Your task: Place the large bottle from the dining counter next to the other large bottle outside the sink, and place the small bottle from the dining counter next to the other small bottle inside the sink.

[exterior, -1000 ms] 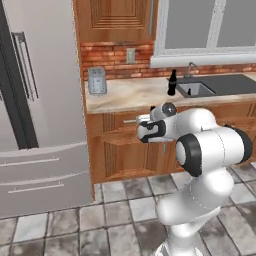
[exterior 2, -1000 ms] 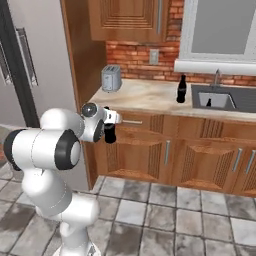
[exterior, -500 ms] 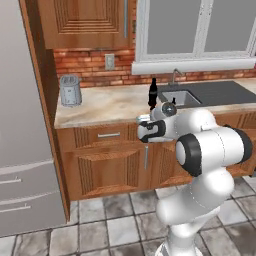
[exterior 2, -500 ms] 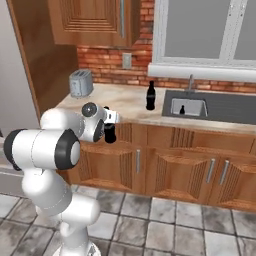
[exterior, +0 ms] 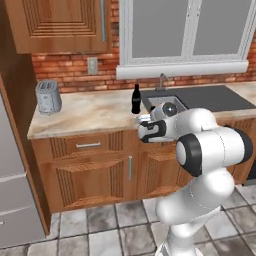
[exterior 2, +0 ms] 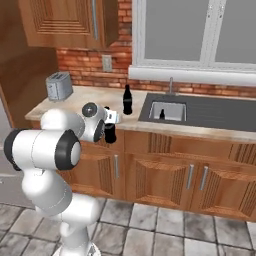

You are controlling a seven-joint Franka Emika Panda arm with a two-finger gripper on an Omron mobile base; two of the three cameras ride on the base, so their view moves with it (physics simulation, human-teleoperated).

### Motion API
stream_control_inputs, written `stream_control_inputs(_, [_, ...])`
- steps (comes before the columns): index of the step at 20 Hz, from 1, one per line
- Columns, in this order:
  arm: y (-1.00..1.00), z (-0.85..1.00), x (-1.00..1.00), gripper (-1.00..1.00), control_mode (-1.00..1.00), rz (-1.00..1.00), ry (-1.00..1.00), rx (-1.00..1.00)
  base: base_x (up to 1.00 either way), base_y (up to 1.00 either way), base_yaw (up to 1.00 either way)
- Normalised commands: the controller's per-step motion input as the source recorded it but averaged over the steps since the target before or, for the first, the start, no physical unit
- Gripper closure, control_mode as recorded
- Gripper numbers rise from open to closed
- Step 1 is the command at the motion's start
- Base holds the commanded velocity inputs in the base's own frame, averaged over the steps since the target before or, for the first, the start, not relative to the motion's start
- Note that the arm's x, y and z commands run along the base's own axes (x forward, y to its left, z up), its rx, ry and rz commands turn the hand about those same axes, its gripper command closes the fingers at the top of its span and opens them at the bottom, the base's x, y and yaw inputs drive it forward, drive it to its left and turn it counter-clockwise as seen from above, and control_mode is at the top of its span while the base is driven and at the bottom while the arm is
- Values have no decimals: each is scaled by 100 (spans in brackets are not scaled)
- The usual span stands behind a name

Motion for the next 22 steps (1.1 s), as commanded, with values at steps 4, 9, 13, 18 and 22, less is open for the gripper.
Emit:
stream_control_inputs(4, [0,0,0,100,100,0,0,0,65,-30,0])
stream_control_inputs(9, [0,0,0,100,100,0,0,0,55,-19,0])
stream_control_inputs(13, [0,0,0,100,100,0,0,0,23,-13,0])
stream_control_inputs(18, [0,0,0,100,100,0,0,0,5,-34,0])
stream_control_inputs(22, [0,0,0,100,100,0,0,0,28,-49,0])
